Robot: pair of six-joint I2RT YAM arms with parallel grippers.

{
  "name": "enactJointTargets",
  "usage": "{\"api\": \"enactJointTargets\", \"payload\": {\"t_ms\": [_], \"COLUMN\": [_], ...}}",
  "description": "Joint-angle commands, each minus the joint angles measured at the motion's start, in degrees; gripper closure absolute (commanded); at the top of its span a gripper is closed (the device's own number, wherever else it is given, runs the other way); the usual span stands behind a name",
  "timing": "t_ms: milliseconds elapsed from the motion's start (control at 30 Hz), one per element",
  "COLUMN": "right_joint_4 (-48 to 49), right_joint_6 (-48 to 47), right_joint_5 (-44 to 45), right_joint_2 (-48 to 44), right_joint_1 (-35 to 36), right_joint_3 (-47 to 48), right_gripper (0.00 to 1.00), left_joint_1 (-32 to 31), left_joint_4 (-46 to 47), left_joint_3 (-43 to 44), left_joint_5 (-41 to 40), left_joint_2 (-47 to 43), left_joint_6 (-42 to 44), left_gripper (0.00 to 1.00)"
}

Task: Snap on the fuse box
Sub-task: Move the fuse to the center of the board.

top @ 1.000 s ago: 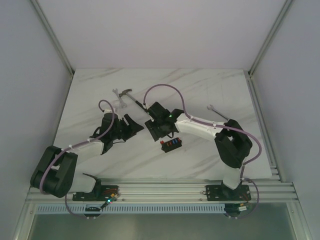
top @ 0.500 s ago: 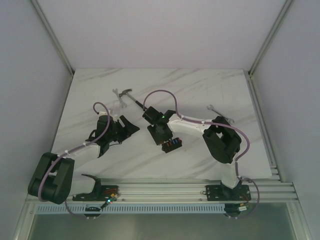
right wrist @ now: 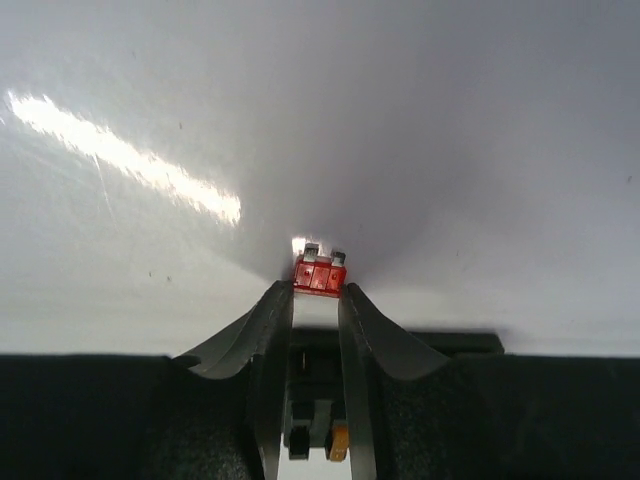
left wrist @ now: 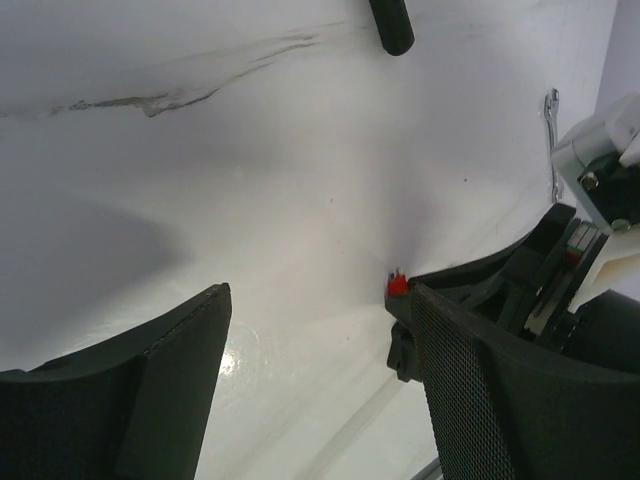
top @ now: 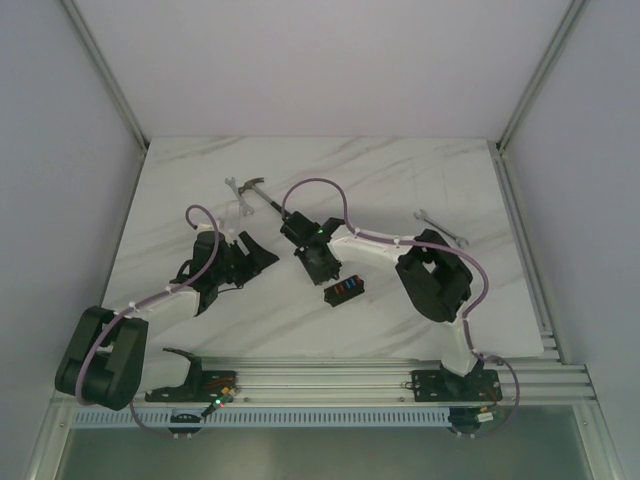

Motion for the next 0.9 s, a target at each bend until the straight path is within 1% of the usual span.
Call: {"api": "enactJointTargets", "payload": {"t_ms": [0, 100, 200, 333, 433, 567, 700, 867], "right_joint_4": [0.94, 1.69, 1.73, 2.54, 6.11, 14.9, 22.32, 23.61], "right_joint_6": [-5.46, -9.29, -10.58, -8.86, -5.71, -2.78, -0.61, 0.25], "right_joint_5": [2.61, 2.21, 2.45, 1.83, 1.73, 1.85, 2.28, 4.39], "right_joint_2": [4.23, 6.02, 6.8, 5.54, 2.91, -2.07, -5.24, -5.06], "right_joint_1": [-1.51, -2.82, -3.51, -3.6, -3.54, -3.52, -3.36, -3.05], "right_joint_3": [3.95, 7.11, 9.72, 9.3, 5.61, -2.49, -7.94, -9.56], "right_gripper": [0.71, 0.7, 0.68, 0.59, 0.53, 0.53, 0.54, 0.54], "left_joint_1": [0.58, 0.69, 0.82, 1.0, 1.11, 1.16, 1.16, 1.14], "left_joint_4": [-0.37, -0.73, -1.49, -2.68, -3.06, -3.16, -3.27, -3.36], "left_joint_3": [-0.35, -0.33, -0.35, -0.3, -0.14, 0.2, 0.6, 0.62], "left_joint_5": [-0.44, -0.43, -0.69, -1.2, -1.59, -1.74, -1.28, -1.21], "left_joint_2": [-0.4, -0.69, -1.28, -2.42, -3.03, -3.15, -2.76, -2.94], "left_joint_6": [0.72, 0.64, 0.73, 0.9, 0.84, 0.75, 0.65, 0.46], "left_gripper": [0.19, 0.19, 0.19, 0.18, 0.18, 0.17, 0.17, 0.16]}}
